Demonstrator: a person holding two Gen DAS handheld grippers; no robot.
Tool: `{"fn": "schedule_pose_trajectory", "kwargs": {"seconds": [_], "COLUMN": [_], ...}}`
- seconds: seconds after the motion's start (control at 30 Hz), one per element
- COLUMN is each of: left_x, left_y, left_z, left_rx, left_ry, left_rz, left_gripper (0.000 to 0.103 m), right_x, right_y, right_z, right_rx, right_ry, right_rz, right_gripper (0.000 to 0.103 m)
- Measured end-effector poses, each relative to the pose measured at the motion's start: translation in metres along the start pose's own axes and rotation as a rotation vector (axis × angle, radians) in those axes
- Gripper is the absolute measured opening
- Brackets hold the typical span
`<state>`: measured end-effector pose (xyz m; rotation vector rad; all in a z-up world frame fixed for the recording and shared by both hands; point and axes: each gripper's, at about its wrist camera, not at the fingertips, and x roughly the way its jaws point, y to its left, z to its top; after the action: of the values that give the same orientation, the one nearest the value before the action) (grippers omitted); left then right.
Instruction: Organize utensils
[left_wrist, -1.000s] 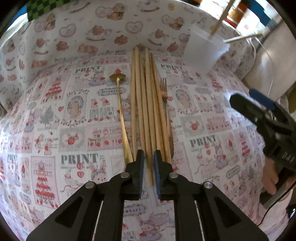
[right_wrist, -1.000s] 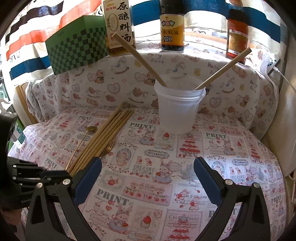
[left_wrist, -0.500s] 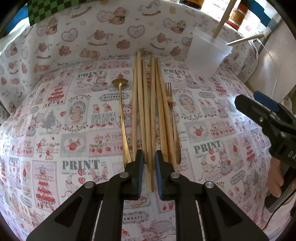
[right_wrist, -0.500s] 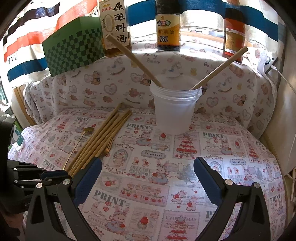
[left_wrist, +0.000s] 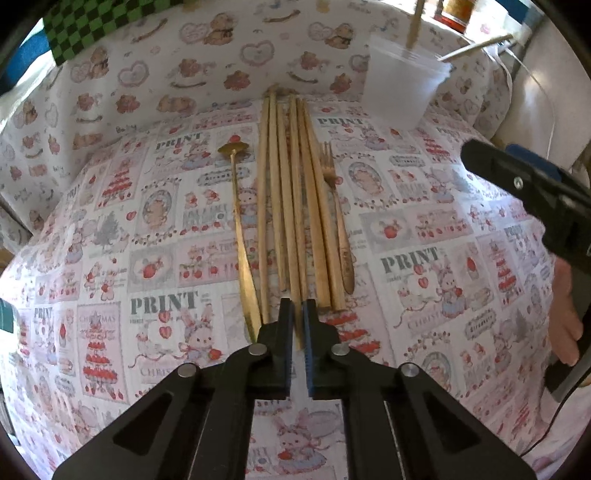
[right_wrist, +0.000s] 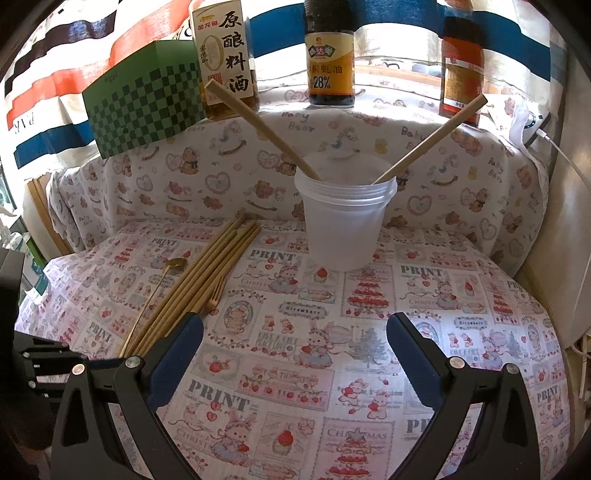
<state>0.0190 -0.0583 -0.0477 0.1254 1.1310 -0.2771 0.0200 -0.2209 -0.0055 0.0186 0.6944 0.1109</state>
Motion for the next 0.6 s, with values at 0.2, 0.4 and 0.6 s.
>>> {"fn": "schedule_pose_trajectory", "kwargs": {"seconds": [0.2,0.4,0.6], "left_x": [-0.008,-0.051,-0.081], "left_y": [0.009,0.033,0.043], "left_z": [0.003,0.000,-0.006], "left_rx": [-0.065,-0.186,-0.226], "left_ry": [-0.070,-0.288,-0.458], "left_rz": [0.005,-0.054,-0.104], "left_gripper": [0.004,0.004,0.004], "right_x": [-0.003,-0.003,0.001], "right_y": [-0.001,-0.002,0.004], "right_z": [0.001,0.001,-0.002], "right_rx": [0.005,0.013,0.000], "right_ry": [-0.008,-0.009,0.007], "right_rz": [-0.001,0.006,0.017], "right_gripper": [0.101,0.101,0.101]}}
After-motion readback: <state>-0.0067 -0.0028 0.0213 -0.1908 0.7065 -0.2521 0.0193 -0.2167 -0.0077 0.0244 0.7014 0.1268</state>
